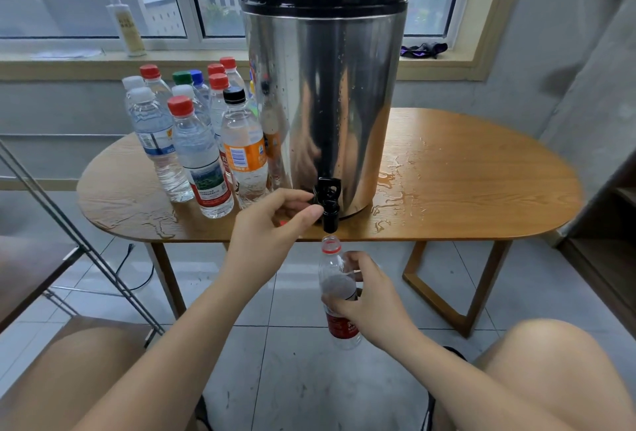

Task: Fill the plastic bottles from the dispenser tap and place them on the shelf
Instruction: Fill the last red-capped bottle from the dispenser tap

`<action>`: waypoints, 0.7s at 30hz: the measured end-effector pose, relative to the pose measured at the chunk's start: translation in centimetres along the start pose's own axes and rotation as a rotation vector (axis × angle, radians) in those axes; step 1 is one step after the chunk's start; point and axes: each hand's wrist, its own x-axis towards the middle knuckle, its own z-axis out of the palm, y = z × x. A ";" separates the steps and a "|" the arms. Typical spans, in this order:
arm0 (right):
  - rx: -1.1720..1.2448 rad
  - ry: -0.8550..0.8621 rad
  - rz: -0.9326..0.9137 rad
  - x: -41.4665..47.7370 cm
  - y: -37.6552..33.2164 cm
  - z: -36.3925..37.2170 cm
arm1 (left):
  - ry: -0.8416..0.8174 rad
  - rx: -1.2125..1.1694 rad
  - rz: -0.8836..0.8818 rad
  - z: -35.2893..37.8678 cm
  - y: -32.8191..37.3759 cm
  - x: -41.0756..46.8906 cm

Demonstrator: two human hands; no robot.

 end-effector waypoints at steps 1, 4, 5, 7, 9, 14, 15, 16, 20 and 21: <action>0.013 -0.001 0.007 0.0 -0.1 0.0 | -0.014 -0.046 -0.011 0.4 0.7 0.0; 0.046 -0.009 0.029 0.1 -0.3 0.0 | -0.027 -0.128 -0.034 1.2 2.1 0.6; 0.051 -0.009 0.033 0.2 -0.4 0.0 | -0.019 -0.125 -0.040 1.3 2.3 0.9; 0.054 -0.009 0.039 0.4 -0.3 0.1 | -0.006 -0.109 -0.057 1.4 2.5 1.4; 0.055 -0.009 0.044 0.5 -0.3 0.1 | 0.003 -0.105 -0.079 1.5 2.6 1.9; 0.057 -0.003 0.039 0.6 -0.2 0.1 | 0.039 -0.121 -0.148 1.9 2.9 3.0; 0.064 -0.002 0.041 0.6 -0.2 0.1 | 0.044 -0.127 -0.163 1.9 2.9 3.2; 0.072 -0.001 0.044 0.6 -0.2 0.1 | 0.049 -0.135 -0.180 2.1 2.9 3.3; 0.080 -0.007 0.057 0.7 -0.2 0.1 | 0.064 -0.137 -0.239 2.6 2.9 4.0; 0.081 -0.009 0.056 0.7 -0.2 0.2 | 0.062 -0.116 -0.244 2.6 2.8 4.1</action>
